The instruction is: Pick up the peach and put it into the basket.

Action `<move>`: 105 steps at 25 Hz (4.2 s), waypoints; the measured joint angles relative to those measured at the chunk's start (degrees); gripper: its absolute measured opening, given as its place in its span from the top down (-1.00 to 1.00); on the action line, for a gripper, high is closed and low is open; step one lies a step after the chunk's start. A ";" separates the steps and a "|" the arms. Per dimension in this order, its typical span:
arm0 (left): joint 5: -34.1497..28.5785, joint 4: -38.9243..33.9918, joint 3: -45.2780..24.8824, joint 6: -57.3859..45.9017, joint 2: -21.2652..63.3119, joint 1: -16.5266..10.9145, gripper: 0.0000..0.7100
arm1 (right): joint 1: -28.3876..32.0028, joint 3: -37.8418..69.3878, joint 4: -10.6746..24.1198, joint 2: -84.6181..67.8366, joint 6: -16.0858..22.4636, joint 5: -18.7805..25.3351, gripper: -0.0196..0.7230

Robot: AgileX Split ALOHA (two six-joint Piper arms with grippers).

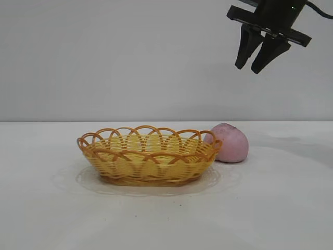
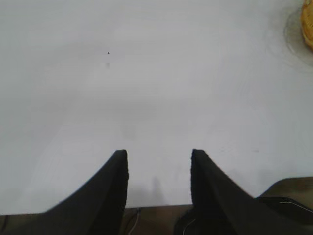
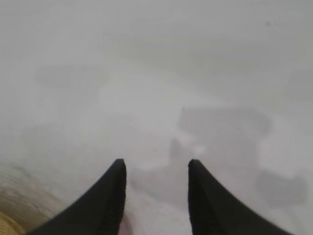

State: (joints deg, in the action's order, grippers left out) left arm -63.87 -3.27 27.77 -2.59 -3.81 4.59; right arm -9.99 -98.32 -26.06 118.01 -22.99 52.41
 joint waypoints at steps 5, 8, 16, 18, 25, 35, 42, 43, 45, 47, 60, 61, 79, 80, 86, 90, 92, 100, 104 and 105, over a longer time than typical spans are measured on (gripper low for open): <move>-0.27 0.88 0.00 0.84 4.76 0.00 0.27 | 0.00 0.00 -0.29 0.61 0.00 4.63 0.28; -0.27 0.88 0.00 1.11 4.88 0.00 0.27 | 0.00 0.00 -0.54 2.39 0.00 9.04 0.28; -0.27 0.88 0.00 1.24 4.88 0.00 0.27 | -1.02 0.00 -3.86 7.04 -1.14 16.32 0.28; -0.27 0.88 0.00 1.24 4.88 0.00 0.27 | -2.48 0.00 -4.10 7.44 -1.49 16.68 0.28; -0.27 0.88 0.00 1.24 4.88 0.00 0.27 | -8.36 0.00 0.07 11.25 0.04 15.60 0.28; -0.27 0.88 0.00 1.24 4.88 0.00 0.27 | -11.07 -3.33 9.48 7.97 3.82 12.71 0.95; -0.27 0.88 0.00 1.24 4.88 0.00 0.27 | -16.31 -6.63 3.93 2.00 -0.71 16.67 0.95; -0.27 0.88 0.00 1.24 4.88 0.00 0.27 | -17.50 -6.76 3.69 1.81 -0.83 17.20 0.95; -0.27 0.88 0.00 1.24 4.88 0.00 0.27 | -19.63 -6.76 3.61 1.81 -0.95 17.86 0.95; -0.27 0.88 0.00 1.24 4.88 0.00 0.27 | -21.73 -6.76 3.61 2.17 -1.05 17.97 0.95; -0.27 0.88 0.00 1.24 4.88 0.00 0.27 | -25.19 -6.76 5.13 11.18 -0.12 17.85 0.95; -0.27 0.88 0.00 1.24 4.88 0.00 0.27 | -25.19 -6.76 5.13 11.44 0.01 17.85 0.95; -0.27 0.88 0.00 1.24 4.88 0.00 0.27 | -25.19 -10.92 6.13 2.90 1.69 16.16 0.10; -0.27 0.88 0.00 1.24 4.88 0.00 0.27 | -25.19 -10.94 7.86 2.80 2.92 14.07 0.10; -0.27 0.88 0.00 1.24 4.88 0.00 0.27 | -17.33 -11.20 18.54 6.52 15.03 4.45 0.10; -0.27 0.88 0.00 1.24 4.88 0.00 0.27 | -6.94 -11.20 19.12 7.70 16.52 4.37 0.10; -0.27 0.88 0.00 1.24 4.88 0.00 0.27 | -2.72 -11.20 19.12 7.84 16.40 4.47 0.10; -0.27 0.88 0.00 1.24 4.88 0.00 0.27 | 9.92 -11.22 16.20 7.88 16.29 2.92 0.10; -0.27 0.88 0.00 1.24 4.88 0.00 0.27 | 13.57 -11.22 9.55 7.48 15.06 3.00 0.10; -0.27 0.88 0.00 1.24 4.88 0.00 0.27 | 13.93 -11.22 8.99 6.90 14.77 3.42 0.10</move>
State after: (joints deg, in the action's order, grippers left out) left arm -64.14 -2.39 27.77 -1.35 1.08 4.59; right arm 3.94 -109.54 -17.08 124.90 -8.22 55.83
